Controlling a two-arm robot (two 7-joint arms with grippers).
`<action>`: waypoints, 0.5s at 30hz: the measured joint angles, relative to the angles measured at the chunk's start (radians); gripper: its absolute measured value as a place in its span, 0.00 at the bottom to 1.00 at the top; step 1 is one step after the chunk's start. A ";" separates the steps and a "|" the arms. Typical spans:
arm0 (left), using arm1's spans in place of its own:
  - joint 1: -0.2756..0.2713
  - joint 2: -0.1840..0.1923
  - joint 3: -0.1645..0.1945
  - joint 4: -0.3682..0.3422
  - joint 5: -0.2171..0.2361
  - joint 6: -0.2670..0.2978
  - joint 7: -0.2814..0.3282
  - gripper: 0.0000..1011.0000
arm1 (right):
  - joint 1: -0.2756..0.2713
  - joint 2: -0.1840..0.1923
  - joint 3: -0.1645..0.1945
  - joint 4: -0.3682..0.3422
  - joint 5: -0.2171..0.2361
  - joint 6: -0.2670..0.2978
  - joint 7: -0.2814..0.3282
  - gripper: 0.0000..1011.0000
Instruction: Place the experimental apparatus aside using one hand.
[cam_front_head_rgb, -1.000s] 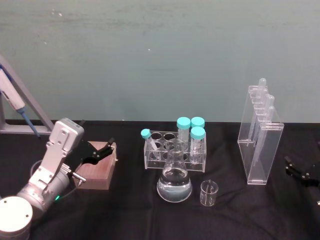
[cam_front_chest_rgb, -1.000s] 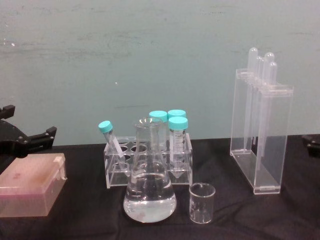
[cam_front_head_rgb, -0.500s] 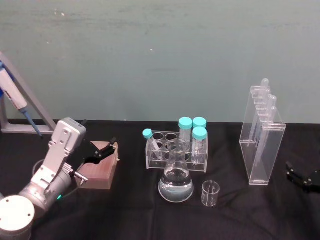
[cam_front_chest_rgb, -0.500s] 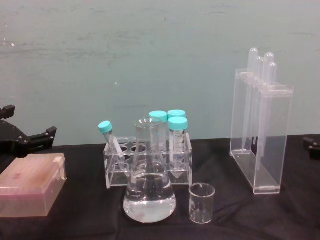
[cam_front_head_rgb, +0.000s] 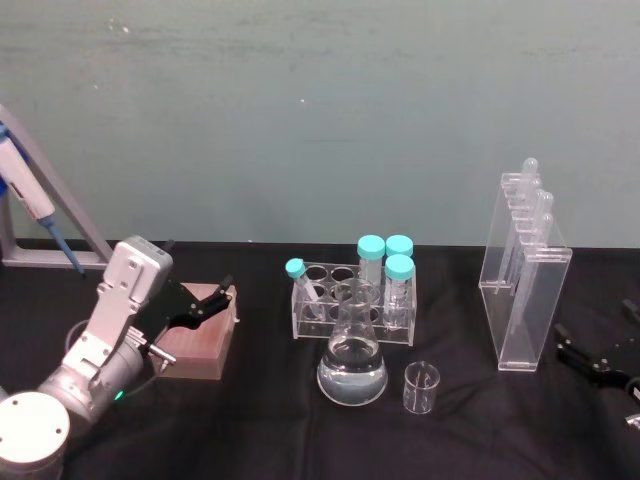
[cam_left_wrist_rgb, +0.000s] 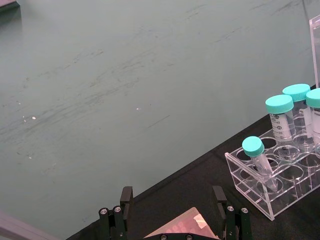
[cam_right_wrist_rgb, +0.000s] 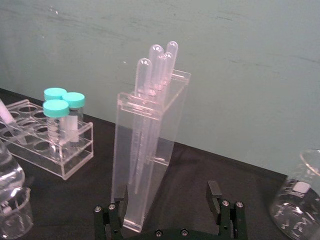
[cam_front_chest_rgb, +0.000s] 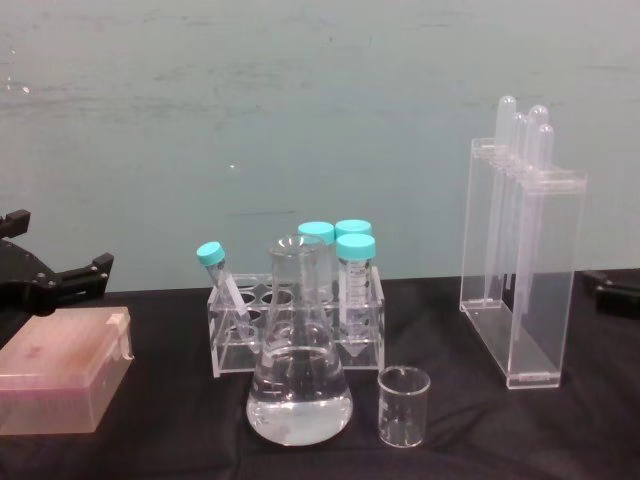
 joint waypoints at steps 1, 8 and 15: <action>0.000 0.000 0.000 0.000 0.000 0.000 0.000 0.99 | 0.001 -0.004 0.001 -0.001 0.001 0.002 0.002 0.99; 0.000 0.000 0.000 0.000 0.000 0.000 0.000 0.99 | 0.007 -0.038 0.001 -0.009 -0.002 0.020 0.020 0.99; 0.000 0.000 0.000 0.000 0.000 0.000 0.000 0.99 | 0.015 -0.078 0.002 -0.012 -0.028 0.015 0.010 0.99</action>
